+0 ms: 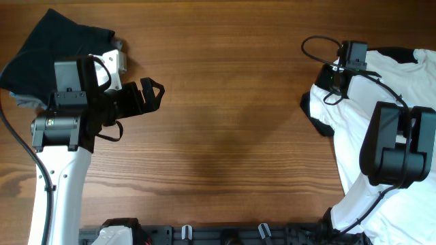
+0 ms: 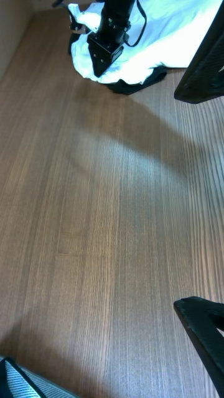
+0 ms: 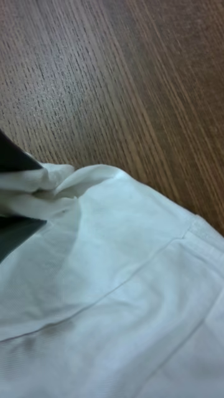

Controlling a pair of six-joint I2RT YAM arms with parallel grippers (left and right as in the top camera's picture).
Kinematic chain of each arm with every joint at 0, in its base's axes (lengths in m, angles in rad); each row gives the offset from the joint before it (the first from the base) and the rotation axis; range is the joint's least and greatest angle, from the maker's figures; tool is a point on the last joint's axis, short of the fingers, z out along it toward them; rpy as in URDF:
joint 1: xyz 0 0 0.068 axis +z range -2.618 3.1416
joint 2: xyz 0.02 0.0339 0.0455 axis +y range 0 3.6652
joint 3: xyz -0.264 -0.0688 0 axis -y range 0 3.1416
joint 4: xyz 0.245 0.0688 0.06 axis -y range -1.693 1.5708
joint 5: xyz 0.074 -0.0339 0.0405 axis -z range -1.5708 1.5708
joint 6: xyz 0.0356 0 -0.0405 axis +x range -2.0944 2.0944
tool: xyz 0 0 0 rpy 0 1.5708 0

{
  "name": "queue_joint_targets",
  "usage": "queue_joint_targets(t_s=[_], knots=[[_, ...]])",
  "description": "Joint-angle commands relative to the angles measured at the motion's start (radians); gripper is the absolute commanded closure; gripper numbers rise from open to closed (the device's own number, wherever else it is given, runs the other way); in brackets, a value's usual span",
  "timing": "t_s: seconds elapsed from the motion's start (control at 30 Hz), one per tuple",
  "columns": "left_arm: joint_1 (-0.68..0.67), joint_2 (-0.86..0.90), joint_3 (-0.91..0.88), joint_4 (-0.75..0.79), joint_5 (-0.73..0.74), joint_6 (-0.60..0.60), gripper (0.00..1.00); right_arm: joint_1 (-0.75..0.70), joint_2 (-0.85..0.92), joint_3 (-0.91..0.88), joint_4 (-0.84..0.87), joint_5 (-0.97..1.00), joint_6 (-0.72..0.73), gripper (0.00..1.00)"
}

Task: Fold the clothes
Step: 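Reach the right gripper to the white T-shirt and grasp its edge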

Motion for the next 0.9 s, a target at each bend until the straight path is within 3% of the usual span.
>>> queue_joint_targets(t_s=[0.0,0.03,0.07,0.1,0.13,0.17,0.2,0.43,0.47,0.5,0.57,0.7,0.87], knots=[[0.004,0.008,0.019,-0.005,0.015,-0.006,0.01,-0.013,-0.037,0.009,-0.006,0.018,-0.002,0.85],[0.004,0.007,0.019,-0.004,0.015,-0.006,0.0,-0.018,-0.056,0.009,-0.009,0.018,-0.002,0.84],[0.004,0.008,0.019,-0.004,0.015,-0.006,0.0,-0.024,-0.094,0.009,-0.015,0.018,-0.002,0.6],[0.004,0.008,0.019,-0.004,0.015,-0.006,0.0,-0.027,-0.117,0.008,-0.02,0.017,-0.003,0.56],[0.004,0.008,0.019,-0.004,0.015,-0.006,0.0,-0.028,-0.135,0.008,-0.025,0.01,-0.019,0.64],[0.004,0.007,0.019,-0.004,0.015,-0.006,0.0,-0.027,-0.153,0.008,-0.034,-0.004,-0.047,0.9],[0.004,0.007,0.019,-0.004,0.015,-0.006,0.0,-0.027,-0.163,0.008,-0.045,-0.013,-0.054,0.96],[0.004,0.007,0.019,-0.004,0.012,-0.005,0.0,-0.028,-0.173,0.008,-0.083,-0.019,-0.055,0.95],[0.004,0.008,0.019,-0.004,0.012,-0.006,0.0,-0.028,-0.173,0.008,-0.084,-0.046,-0.062,0.79],[0.004,0.008,0.019,-0.004,0.012,-0.005,0.0,-0.028,-0.171,0.007,-0.084,-0.121,-0.098,0.47],[0.004,0.008,0.019,-0.004,0.012,-0.006,0.0,-0.023,-0.161,0.004,-0.082,-0.196,-0.14,0.24],[0.004,0.008,0.019,0.003,0.012,-0.006,0.0,-0.018,-0.098,-0.017,-0.08,-0.131,-0.126,0.15],[0.004,0.007,0.019,0.003,0.012,-0.006,0.0,-0.019,-0.018,-0.018,-0.068,-0.059,-0.077,0.19]])
